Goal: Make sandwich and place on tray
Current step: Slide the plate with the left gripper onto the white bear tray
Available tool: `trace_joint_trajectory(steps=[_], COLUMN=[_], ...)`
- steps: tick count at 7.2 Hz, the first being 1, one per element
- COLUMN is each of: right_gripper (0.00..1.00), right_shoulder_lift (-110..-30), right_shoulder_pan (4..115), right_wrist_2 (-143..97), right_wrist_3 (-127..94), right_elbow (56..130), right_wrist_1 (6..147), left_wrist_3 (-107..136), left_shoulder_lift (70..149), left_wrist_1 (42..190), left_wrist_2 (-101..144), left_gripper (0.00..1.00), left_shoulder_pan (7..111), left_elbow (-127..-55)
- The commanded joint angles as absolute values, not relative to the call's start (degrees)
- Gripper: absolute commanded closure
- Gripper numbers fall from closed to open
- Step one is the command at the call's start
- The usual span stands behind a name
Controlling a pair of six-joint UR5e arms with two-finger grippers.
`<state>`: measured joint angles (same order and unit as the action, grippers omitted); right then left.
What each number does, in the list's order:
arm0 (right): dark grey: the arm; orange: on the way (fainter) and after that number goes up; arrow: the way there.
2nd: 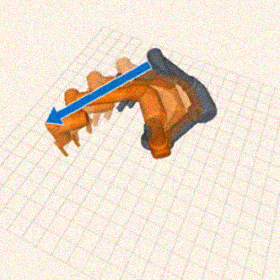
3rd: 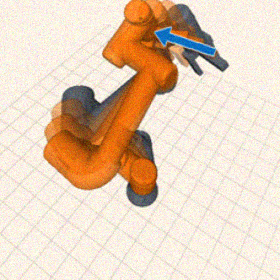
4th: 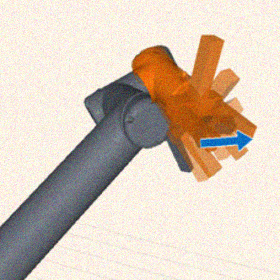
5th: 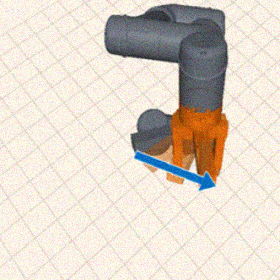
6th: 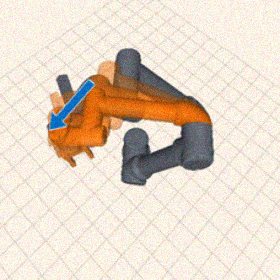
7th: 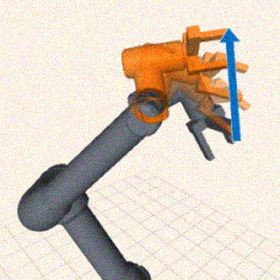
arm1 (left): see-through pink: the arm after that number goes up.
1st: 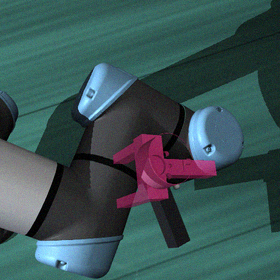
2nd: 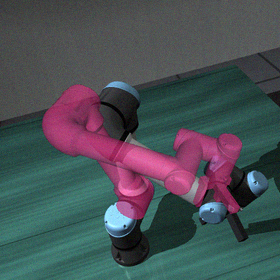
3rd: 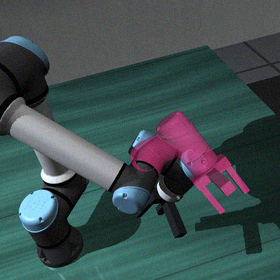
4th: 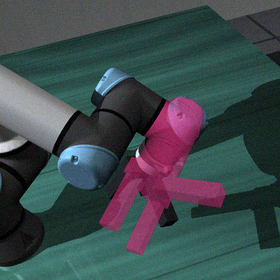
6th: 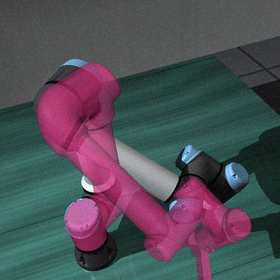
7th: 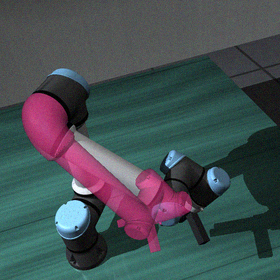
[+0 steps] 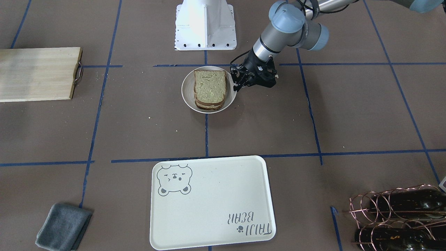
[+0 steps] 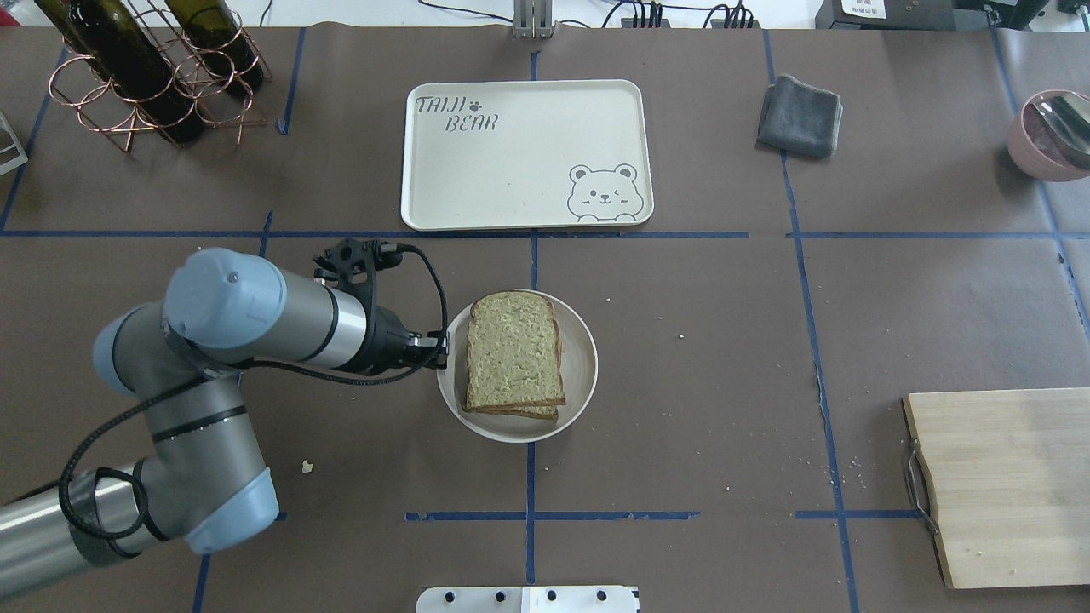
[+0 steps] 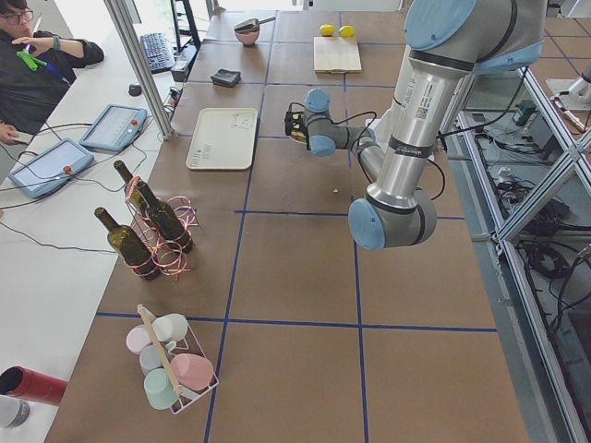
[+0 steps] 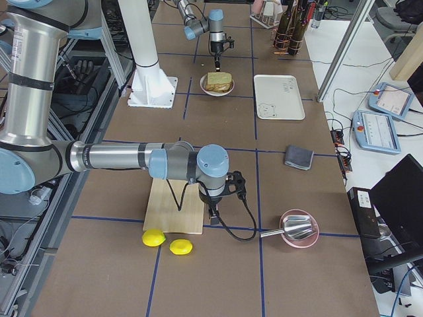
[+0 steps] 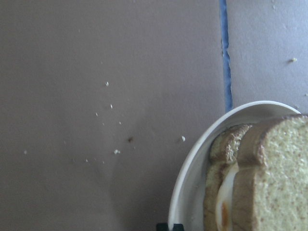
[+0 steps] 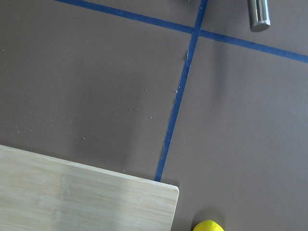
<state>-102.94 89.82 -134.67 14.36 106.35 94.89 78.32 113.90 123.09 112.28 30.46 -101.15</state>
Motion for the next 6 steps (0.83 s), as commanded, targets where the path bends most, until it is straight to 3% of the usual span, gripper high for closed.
trace_joint_trajectory(steps=[1, 6], right_gripper=[0.0, 0.0], right_shoulder_lift=[-102.92, -103.09], right_shoulder_pan=[89.82, 89.91], right_wrist_2=[-134.47, -134.47], right_wrist_3=[14.06, 14.06], right_elbow=[106.17, 106.08], right_wrist_1=[94.92, 94.92], left_wrist_3=[76.92, 70.75], left_shoulder_lift=[117.4, 140.76], left_wrist_1=[122.7, 127.75], left_wrist_2=[117.67, 123.57], left_gripper=[1.0, 1.0], left_shoulder_pan=[39.34, 50.0], left_elbow=[-97.59, -63.45])
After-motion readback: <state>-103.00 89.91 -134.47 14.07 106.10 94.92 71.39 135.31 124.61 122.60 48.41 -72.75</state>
